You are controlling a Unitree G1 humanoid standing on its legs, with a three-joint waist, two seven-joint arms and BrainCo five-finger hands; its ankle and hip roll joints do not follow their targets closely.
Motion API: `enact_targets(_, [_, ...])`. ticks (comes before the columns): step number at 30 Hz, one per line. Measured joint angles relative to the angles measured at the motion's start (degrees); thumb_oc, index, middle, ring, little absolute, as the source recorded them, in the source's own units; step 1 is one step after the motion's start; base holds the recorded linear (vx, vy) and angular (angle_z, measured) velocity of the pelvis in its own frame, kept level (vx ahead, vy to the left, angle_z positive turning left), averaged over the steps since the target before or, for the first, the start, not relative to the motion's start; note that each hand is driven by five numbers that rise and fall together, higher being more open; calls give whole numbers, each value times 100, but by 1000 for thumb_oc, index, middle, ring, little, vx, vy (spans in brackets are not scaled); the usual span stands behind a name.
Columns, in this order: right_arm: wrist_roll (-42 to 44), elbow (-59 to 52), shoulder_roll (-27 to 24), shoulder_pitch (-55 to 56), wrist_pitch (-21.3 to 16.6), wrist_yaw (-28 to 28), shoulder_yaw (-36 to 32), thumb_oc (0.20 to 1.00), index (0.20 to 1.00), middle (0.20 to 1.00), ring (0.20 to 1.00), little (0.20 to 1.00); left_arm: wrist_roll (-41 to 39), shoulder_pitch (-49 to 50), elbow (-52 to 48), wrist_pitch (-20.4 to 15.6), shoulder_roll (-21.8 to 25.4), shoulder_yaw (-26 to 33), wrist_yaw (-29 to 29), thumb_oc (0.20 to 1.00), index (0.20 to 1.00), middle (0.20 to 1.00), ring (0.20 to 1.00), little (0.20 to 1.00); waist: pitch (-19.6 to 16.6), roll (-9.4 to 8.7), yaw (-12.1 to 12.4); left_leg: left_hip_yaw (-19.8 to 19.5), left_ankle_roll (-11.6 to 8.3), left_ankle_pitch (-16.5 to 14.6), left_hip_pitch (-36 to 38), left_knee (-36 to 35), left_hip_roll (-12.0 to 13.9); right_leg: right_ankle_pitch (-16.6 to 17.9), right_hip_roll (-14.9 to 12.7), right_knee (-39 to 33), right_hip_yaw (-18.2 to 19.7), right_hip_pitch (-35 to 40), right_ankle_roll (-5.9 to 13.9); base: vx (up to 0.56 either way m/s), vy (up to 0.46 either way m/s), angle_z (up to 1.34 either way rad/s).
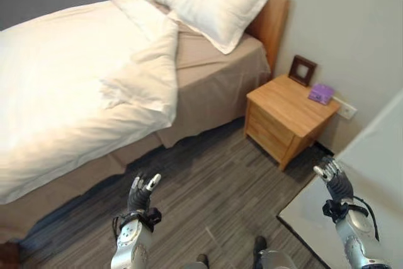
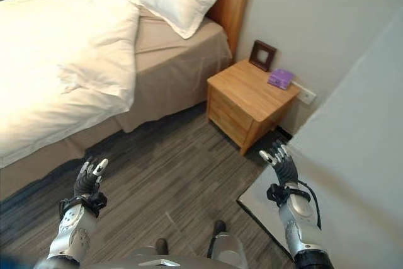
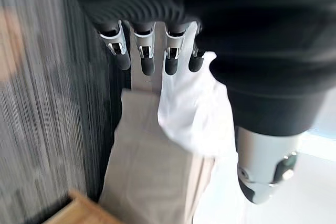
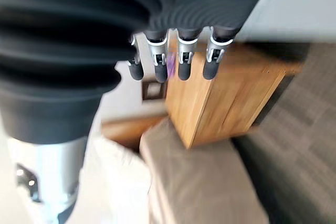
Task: Making the bed.
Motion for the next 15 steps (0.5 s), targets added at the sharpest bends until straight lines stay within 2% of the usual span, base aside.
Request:
enact_targets(1, [-1,54,39,-20,-1,6,87,1000,1000,1000,1000,1000,-2,40,0,-1,-4,21,27,1000,1000,1000,1000,1000,21,2,52,-38,4,-5,81,-38,-158,207,-183,314,32,-44,-1,104,230,37])
enact_targets(2, [-3,111,136,-32,18,16,211,1000,1000,1000,1000,1000,-2,139,0,-1,-4,12,45,1000,1000,1000,1000,1000,37,149,72,-118,145,-56,91,-5,-193,560,-311,1040,70,-381,-40,149,162,45])
enact_targets(3, [-4,112,182,44,18,45,235,1000,1000,1000,1000,1000,-3,141,1,-2,11,8,46,1000,1000,1000,1000,1000,64,208,49,-244,209,-54,128,4,-207,564,-308,1611,207,-594,-2,215,82,51])
enact_targets(4, [-2,120,217,101,29,87,286,1000,1000,1000,1000,1000,-6,142,0,-2,25,10,50,1000,1000,1000,1000,1000,78,222,17,-387,283,-13,173,-15,-213,390,-165,1956,419,-713,90,237,2,56])
enact_targets(5, [-2,114,223,149,37,143,360,1000,1000,1000,1000,1000,-10,135,1,-5,67,33,53,1000,1000,1000,1000,1000,102,263,-33,-500,297,-1,161,-17,-209,172,37,2048,571,-815,79,272,-19,49])
enact_targets(6, [0,113,222,162,61,196,393,1000,1000,1000,1000,1000,-61,100,1,-4,118,34,48,1000,1000,1000,1000,1000,158,260,-90,-621,283,25,163,-8,-208,-59,329,1770,710,-830,98,306,-28,47])
enact_targets(7, [4,110,215,166,67,219,395,1000,1000,1000,1000,1000,-185,61,3,-5,152,39,45,1000,1000,1000,1000,1000,206,255,-140,-701,241,49,158,-12,-219,-144,547,1405,803,-854,66,364,-18,49])
enact_targets(9, [10,63,184,278,59,232,390,1000,1000,1000,1000,1000,-230,-95,149,-15,163,23,27,1000,1000,1000,1000,1000,229,235,-351,-987,156,44,55,-5,-279,-145,1028,509,1089,-933,60,376,-14,83])
enact_targets(10, [11,57,183,388,60,239,414,1000,1000,1000,1000,1000,-229,-314,423,-15,165,-5,5,1000,1000,1000,1000,1000,242,255,-500,-1133,1,-77,-17,-11,-283,-107,1289,-313,1292,-928,29,395,-43,98])
enact_targets(11, [12,58,196,444,65,241,431,1000,1000,1000,1000,1000,-230,-453,583,-10,166,-7,5,1000,1000,1000,1000,1000,281,194,-548,-1005,-249,-237,-5,-4,-285,-42,1382,-851,1345,-902,22,412,-54,102])
enact_targets(12, [18,23,215,475,62,249,435,1000,1000,1000,1000,1000,-215,-582,664,-11,197,6,-8,1000,1000,1000,1000,1000,375,84,-673,-871,-101,-427,-47,266,-339,30,1306,-1312,1445,-829,102,404,-59,99])
enact_targets(13, [17,-16,197,523,60,252,404,1000,1000,1000,1000,1000,-213,-662,677,1,197,0,-27,1000,1000,1000,1000,1000,459,117,-835,-1005,23,-348,-64,404,-430,134,1267,-1620,1375,-746,102,386,-84,96])
enact_targets(14, [15,31,214,526,105,244,371,1000,1000,1000,1000,1000,-202,-618,657,-4,170,-16,-80,1000,1000,1000,1000,1000,482,65,-789,-1100,120,-489,183,407,-692,321,1137,-1871,856,-720,3,403,-103,92])
enact_targets(15, [15,36,203,530,103,244,303,1000,1000,1000,1000,1000,-197,-608,638,-12,100,-55,-93,1000,1000,1000,1000,1000,470,73,-825,-1225,226,-566,366,362,-772,406,1115,-1708,739,-748,-69,445,-122,70])
